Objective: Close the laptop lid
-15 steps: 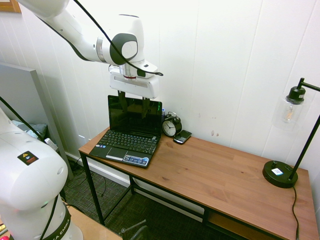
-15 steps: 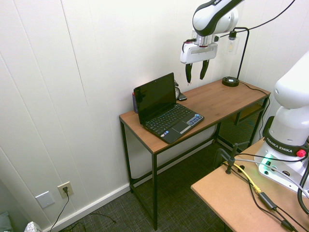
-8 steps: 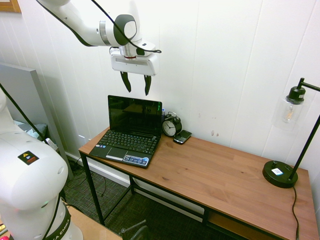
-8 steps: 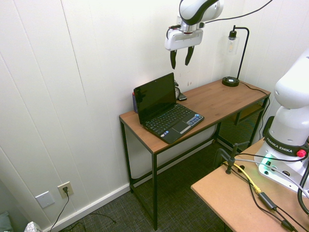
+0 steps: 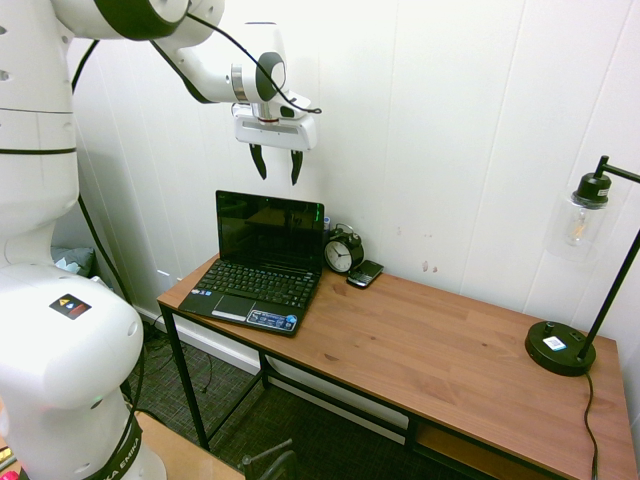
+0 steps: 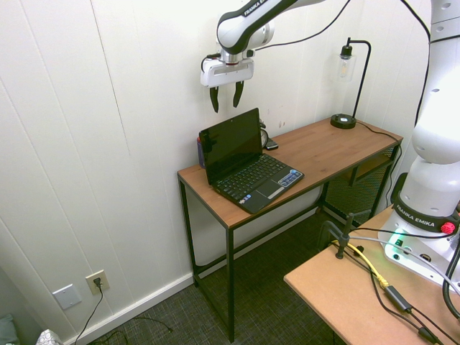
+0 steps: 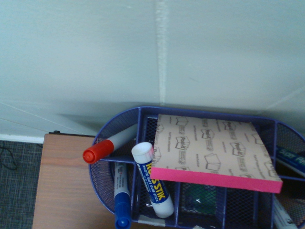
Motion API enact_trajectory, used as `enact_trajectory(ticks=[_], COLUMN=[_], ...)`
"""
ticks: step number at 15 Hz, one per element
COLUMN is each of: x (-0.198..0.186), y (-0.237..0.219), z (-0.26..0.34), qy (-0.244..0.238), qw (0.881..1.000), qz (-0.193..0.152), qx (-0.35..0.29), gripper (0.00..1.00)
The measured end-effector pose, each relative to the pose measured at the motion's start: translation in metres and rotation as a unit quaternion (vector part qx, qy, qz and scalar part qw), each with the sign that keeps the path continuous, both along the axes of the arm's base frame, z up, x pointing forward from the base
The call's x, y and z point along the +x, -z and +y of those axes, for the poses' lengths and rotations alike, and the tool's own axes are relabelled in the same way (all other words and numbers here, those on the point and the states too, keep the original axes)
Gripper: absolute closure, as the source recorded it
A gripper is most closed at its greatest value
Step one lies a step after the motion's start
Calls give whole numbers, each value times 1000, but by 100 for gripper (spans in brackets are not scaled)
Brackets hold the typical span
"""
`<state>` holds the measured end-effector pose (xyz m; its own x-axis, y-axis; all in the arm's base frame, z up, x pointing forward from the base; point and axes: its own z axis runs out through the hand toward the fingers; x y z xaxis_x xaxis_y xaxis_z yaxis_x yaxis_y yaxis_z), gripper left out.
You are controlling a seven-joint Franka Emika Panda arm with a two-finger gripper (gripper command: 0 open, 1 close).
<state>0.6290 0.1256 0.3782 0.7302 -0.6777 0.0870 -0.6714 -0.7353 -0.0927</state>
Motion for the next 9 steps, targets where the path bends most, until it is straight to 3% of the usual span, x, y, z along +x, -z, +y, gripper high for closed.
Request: enact_trajectory(ticks=[9], x=[4], y=[34], z=[5], qy=[-3], qw=[999], qz=[40], qx=[15], gripper=[100])
